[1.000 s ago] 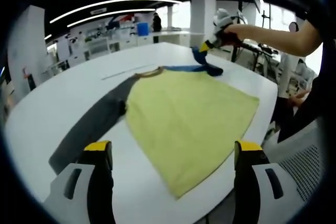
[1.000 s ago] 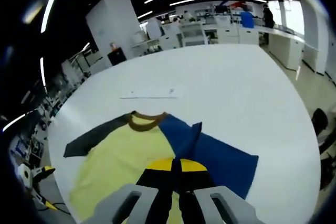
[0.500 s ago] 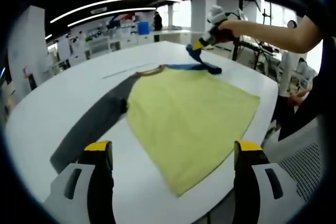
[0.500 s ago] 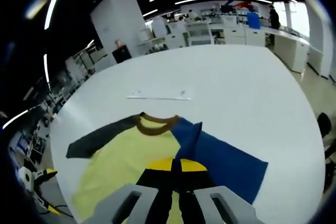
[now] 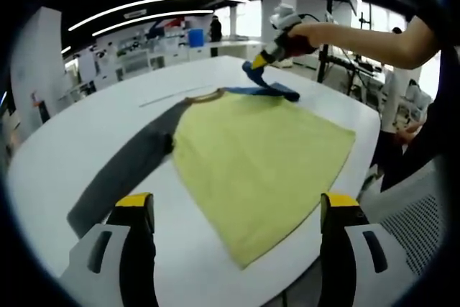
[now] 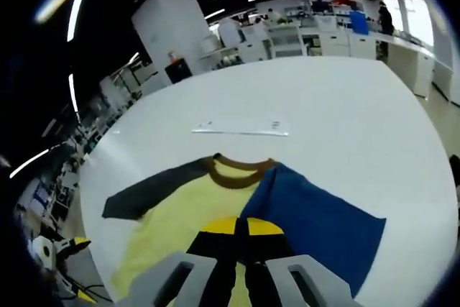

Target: Fold the garment on the visible template until the final outline fits inside the template.

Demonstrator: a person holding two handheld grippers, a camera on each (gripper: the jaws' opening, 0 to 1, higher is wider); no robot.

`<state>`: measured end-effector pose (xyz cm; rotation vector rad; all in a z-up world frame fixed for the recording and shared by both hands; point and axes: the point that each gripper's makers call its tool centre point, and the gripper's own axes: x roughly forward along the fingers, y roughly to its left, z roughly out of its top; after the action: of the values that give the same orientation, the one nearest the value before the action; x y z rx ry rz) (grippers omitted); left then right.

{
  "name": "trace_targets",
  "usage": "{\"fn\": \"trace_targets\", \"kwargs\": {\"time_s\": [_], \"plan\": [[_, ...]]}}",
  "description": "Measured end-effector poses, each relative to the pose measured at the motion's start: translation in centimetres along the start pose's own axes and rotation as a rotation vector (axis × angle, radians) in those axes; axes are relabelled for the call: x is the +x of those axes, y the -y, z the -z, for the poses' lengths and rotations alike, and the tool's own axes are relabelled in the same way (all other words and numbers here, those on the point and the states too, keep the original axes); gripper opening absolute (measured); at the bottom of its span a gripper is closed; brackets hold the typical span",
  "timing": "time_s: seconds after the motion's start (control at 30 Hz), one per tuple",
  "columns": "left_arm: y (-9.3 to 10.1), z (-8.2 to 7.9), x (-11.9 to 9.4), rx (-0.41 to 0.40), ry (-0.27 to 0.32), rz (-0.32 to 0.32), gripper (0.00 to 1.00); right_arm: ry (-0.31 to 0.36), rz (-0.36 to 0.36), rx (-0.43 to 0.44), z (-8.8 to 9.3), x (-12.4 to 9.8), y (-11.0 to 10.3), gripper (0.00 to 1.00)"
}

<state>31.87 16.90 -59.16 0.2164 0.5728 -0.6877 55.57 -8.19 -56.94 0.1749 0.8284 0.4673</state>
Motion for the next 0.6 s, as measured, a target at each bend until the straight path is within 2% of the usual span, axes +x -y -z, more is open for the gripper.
{"fn": "trace_targets", "kwargs": {"time_s": [0.6], "plan": [[0.3,0.3,0.0,-0.007,-0.006,0.004,0.93,-0.030,-0.063,-0.071,-0.9,2.4,-4.7,0.00]]}}
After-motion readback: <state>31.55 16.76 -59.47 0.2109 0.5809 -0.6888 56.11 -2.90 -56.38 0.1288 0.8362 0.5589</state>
